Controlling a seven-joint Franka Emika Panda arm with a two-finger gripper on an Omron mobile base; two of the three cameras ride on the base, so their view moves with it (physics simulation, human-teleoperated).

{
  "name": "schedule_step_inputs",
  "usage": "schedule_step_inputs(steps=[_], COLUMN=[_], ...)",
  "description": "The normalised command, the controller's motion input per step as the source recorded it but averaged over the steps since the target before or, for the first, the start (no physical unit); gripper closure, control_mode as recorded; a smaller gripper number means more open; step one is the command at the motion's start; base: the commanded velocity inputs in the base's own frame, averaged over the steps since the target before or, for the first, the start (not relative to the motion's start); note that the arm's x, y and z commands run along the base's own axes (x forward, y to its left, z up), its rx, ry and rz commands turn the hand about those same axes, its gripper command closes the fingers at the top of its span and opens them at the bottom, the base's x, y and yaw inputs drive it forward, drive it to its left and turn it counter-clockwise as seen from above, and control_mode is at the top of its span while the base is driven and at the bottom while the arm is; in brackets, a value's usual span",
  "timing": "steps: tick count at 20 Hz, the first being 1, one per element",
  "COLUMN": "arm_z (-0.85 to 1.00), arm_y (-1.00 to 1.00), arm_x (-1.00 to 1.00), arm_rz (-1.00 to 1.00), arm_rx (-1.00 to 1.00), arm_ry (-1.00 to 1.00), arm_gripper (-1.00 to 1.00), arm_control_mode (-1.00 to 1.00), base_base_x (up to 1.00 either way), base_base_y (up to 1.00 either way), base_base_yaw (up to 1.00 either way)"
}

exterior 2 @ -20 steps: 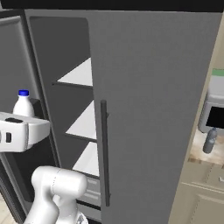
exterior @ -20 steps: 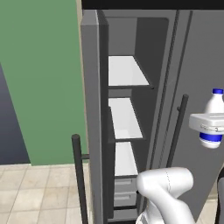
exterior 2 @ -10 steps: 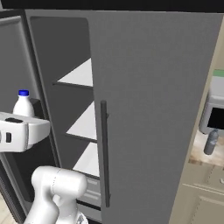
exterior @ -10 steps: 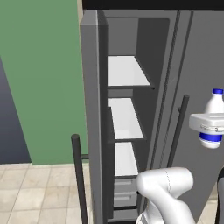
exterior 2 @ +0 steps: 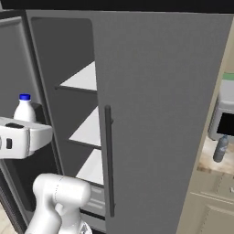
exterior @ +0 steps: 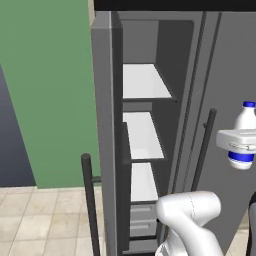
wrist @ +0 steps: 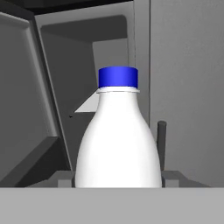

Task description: Take the bottled waters from the counter and place them in the freezer to freeze. Close the freezer door after placing the bottles.

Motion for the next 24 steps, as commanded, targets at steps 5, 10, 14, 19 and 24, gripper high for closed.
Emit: schedule_step_inputs(steps=[5, 10, 14, 19, 24], arm_z=[0.00, 0.00, 0.00, 0.00, 0.00], arm_y=[0.00, 0.00, 0.00, 0.00, 0.00], arm_x=[0.00, 0.00, 0.00, 0.00, 0.00], arm_rz=[0.00, 0.00, 0.00, 0.00, 0.00], arm_rx=[0.00, 0.00, 0.00, 0.00, 0.00], arm_ry=[0.00, 0.00, 0.00, 0.00, 0.00], arm_gripper=[1.00, 1.00, 1.00, 1.00, 1.00], arm_control_mode=[1.00, 1.00, 1.00, 1.00, 1.00], base_base_x=[0.86, 0.76, 0.60, 0.19, 0.12], base_base_y=[0.21, 0.21, 0.20, 0.20, 0.15], base_base_yaw=[0.00, 0.00, 0.00, 0.00, 0.00])
